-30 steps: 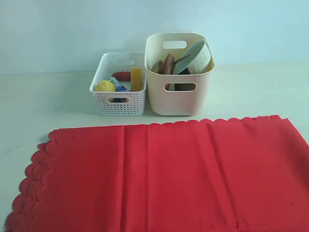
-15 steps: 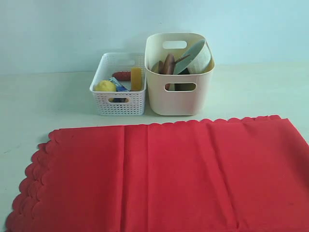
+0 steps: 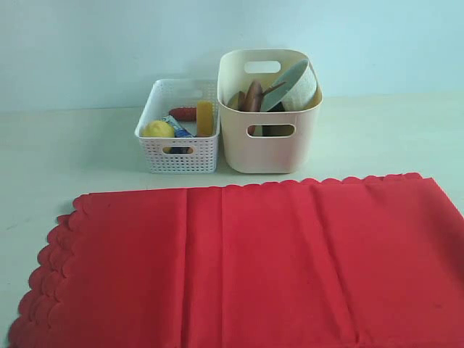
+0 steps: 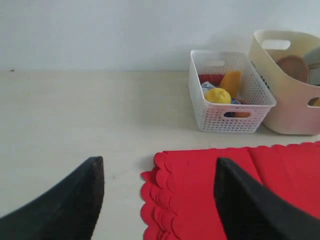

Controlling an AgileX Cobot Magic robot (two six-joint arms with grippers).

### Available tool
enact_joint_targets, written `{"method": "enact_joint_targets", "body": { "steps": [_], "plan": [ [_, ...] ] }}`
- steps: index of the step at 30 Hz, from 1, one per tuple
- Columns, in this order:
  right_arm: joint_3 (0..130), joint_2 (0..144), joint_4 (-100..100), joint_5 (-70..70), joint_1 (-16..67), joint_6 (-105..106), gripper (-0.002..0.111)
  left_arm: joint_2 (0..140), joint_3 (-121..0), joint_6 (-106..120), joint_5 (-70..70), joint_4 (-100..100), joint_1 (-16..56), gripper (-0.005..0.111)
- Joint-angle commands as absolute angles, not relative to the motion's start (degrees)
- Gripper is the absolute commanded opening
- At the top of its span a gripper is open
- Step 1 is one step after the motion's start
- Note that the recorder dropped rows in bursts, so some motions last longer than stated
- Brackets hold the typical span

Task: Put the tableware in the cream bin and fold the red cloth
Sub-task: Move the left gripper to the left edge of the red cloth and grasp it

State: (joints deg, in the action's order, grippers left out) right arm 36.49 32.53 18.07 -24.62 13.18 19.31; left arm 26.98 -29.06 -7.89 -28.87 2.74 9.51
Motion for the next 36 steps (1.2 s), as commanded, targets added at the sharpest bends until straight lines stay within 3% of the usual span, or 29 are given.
{"method": "enact_joint_targets", "body": {
  "steps": [1, 20, 28, 36],
  "plan": [
    [36.3, 32.0, 19.0, -23.7, 12.9, 19.2, 0.000, 30.2, -28.6, -7.5, -31.6, 2.1, 9.8, 0.062],
    [36.3, 31.0, 19.3, -24.0, 12.9, 19.3, 0.000, 74.2, -35.2, 2.8, -39.8, -15.9, 9.2, 0.062],
    [36.3, 30.1, 19.6, -24.0, 12.9, 19.3, 0.000, 84.1, -35.3, 5.4, -37.7, -20.1, 3.7, 0.062],
    [36.3, 30.1, 19.6, -24.0, 12.9, 19.3, 0.000, 90.0, -35.3, 9.1, -35.6, -23.2, 2.6, 0.062]
  ]
}}
